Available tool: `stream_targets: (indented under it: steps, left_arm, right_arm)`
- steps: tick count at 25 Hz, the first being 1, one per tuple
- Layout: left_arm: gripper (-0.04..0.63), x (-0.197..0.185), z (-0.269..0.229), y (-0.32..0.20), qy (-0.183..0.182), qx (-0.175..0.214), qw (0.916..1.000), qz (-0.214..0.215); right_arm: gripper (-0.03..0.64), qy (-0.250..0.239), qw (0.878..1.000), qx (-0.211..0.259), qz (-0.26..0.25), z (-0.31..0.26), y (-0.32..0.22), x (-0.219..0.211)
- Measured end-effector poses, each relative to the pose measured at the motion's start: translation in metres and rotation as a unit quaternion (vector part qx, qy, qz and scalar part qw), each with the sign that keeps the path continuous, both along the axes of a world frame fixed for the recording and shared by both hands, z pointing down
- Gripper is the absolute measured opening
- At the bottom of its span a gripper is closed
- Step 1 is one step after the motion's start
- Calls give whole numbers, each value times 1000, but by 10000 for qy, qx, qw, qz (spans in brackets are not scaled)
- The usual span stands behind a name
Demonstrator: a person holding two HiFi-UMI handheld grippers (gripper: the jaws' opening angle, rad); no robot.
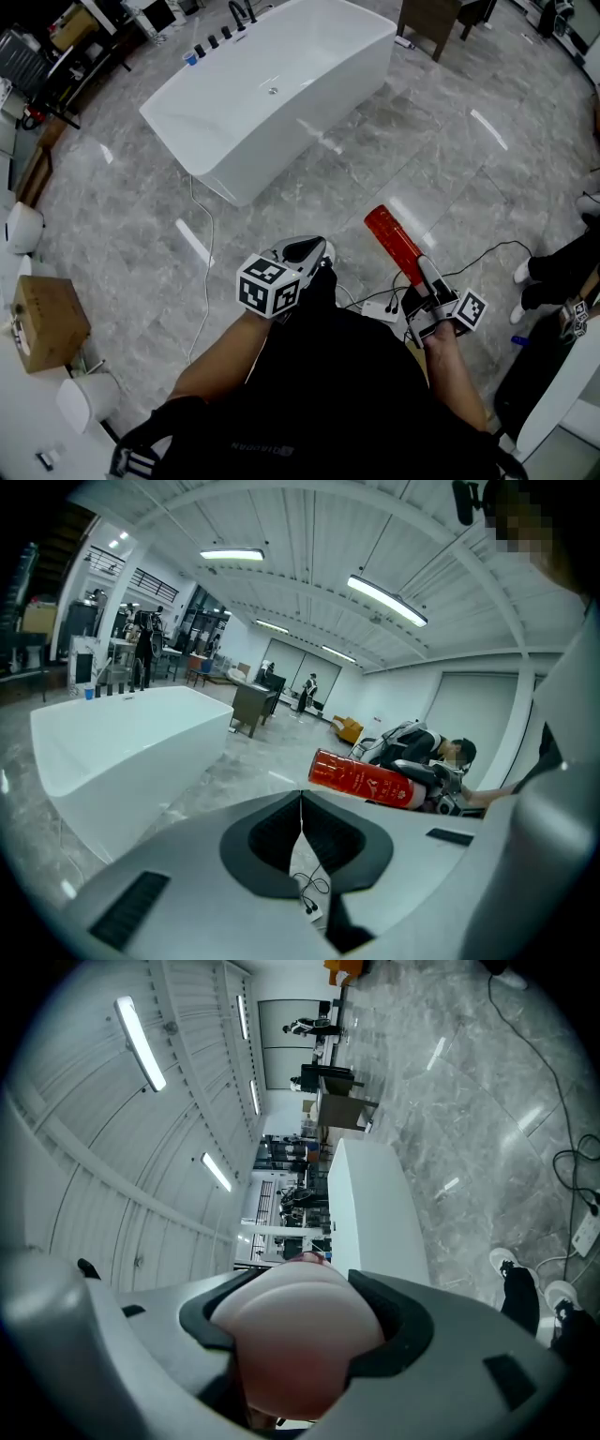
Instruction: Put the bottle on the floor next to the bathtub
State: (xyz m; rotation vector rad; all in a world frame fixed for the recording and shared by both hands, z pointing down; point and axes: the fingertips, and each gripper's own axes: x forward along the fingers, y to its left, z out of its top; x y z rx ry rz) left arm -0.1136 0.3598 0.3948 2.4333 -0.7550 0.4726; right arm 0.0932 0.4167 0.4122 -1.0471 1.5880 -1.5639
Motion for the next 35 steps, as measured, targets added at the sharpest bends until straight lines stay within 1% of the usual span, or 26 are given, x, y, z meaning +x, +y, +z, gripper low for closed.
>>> stream_targets:
  steps: [5, 9, 19, 24, 29, 35]
  left_arm:
    - [17, 10, 4, -65, 60, -69, 9999, -47]
    - [17, 21, 0, -122, 71, -2, 10000, 54]
    - [17, 15, -2, -232, 28, 86, 9998, 153]
    - [17, 19, -1, -267, 81, 163, 9997, 145]
    - [17, 22, 3, -277, 157, 87, 9998, 61]
    - [17, 36, 7, -298, 148, 62, 9998, -83]
  right_arm:
    - [318, 160, 9998, -68, -4, 0, -52, 12]
    - [318, 257, 9996, -113, -36, -5, -102, 18]
    - [316, 370, 9993, -7, 76, -12, -210, 21]
    - [316, 400, 9991, 48, 163, -13, -241, 29]
    - [318, 430, 9989, 8, 161, -14, -258, 38]
    - [318, 412, 9991, 48, 29, -15, -287, 53]
